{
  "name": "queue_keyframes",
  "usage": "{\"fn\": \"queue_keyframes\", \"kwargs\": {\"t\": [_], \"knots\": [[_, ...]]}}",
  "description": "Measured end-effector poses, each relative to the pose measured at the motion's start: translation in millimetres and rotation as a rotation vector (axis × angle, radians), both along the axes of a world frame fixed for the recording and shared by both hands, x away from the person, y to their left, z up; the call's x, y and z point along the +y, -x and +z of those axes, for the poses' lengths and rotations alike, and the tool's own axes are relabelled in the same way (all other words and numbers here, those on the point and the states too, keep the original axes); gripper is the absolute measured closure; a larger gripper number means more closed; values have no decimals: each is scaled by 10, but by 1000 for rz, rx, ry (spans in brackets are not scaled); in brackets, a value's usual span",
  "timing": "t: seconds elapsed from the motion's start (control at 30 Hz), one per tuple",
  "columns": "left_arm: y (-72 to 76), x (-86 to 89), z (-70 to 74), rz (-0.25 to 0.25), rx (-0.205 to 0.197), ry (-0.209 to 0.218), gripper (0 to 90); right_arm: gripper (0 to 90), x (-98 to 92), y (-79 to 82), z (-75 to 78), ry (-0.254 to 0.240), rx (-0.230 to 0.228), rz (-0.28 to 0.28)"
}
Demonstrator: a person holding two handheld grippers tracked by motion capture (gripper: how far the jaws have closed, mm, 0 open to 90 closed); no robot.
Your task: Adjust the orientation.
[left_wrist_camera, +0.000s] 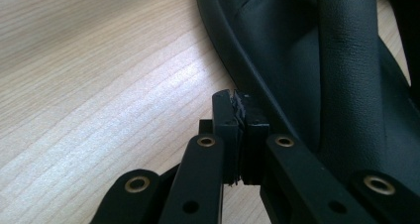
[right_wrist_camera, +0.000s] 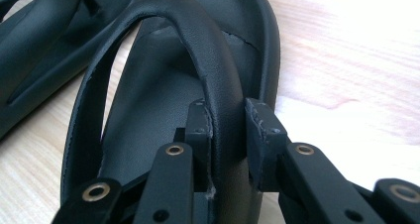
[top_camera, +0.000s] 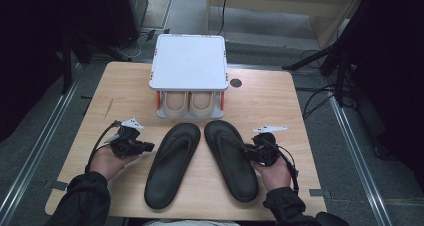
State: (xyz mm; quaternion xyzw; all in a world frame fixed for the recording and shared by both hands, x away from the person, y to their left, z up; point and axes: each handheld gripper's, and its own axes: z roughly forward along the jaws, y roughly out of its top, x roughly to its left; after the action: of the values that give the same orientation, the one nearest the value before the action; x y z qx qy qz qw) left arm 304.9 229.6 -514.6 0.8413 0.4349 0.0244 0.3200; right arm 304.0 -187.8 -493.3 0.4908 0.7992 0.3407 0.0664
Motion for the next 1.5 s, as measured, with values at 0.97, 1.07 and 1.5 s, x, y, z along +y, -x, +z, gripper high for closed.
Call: {"fn": "queue_keyframes", "kwargs": {"t": [0.97, 1.07, 1.5], "knots": [[29, -270, -52, -79, 74, -38, 900, 737, 207, -35, -112, -11, 13, 39], [37, -305, -53, -92, 80, -31, 900, 735, 215, -41, -115, -14, 12, 38], [81, -405, -49, -143, 89, -33, 900, 724, 240, -32, -130, -15, -1, 30]]}}
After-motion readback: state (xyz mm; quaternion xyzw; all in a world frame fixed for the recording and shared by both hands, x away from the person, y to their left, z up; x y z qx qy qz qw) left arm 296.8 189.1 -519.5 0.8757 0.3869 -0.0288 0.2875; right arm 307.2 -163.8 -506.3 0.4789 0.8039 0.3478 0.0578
